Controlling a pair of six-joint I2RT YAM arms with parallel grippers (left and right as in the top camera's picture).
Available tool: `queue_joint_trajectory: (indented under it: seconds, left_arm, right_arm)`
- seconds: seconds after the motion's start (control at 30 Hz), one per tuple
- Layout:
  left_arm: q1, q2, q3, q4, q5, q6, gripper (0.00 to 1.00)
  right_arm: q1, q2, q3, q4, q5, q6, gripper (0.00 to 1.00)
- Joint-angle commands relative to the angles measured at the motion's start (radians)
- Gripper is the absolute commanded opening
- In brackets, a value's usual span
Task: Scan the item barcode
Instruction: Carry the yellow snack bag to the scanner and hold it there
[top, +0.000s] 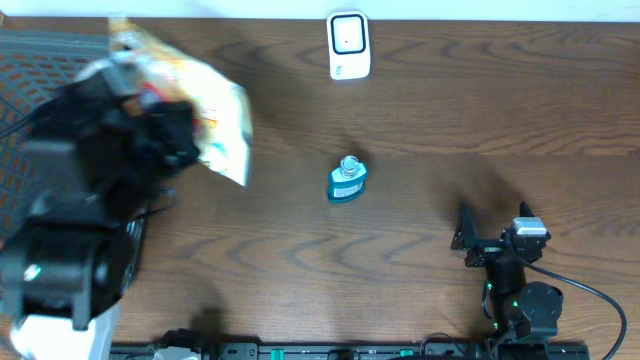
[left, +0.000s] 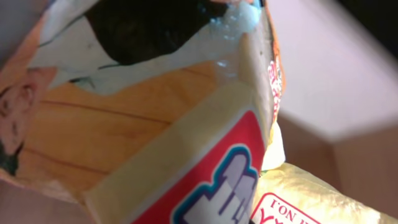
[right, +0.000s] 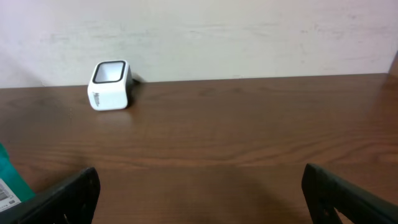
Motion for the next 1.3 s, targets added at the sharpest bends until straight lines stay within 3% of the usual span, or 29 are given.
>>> queue_joint_trajectory:
  seconds: [0.0,0.2,0.4,0.67,1.17,1.27]
  left_arm:
    - [-0.133,0.067,0.014,0.022,0.016,0.221,0.07]
    - [-0.365,0.214,0.014,0.075,0.016,0.481,0.08]
    - [-0.551,0.368,0.014,0.236,0.015,0.631,0.07]
    - [-0.62,0.544,0.014,0.459,0.012,0.636,0.07]
    - [-0.649,0.828,0.014,0.468,0.016,0.588,0.07]
    - [-0.648,0.848,0.014,0.468,0.016,0.528,0.08]
  right_arm:
    - [0.007,-0.002,-0.001,-0.004,-0.001,-0.012,0.99]
    - [0.007,-0.002,-0.001,-0.004,-0.001,-0.012,0.99]
    - [0.007,-0.002,-0.001,-0.004,-0.001,-0.012,0.99]
    - [0.007,-0.002,-0.001,-0.004,-0.001,-0.012,0.99]
    - [0.007,-0.002,-0.001,-0.004,-0.001,-0.012,0.99]
    - [0.007,-0.002,-0.001,-0.004,-0.001,-0.012,0.99]
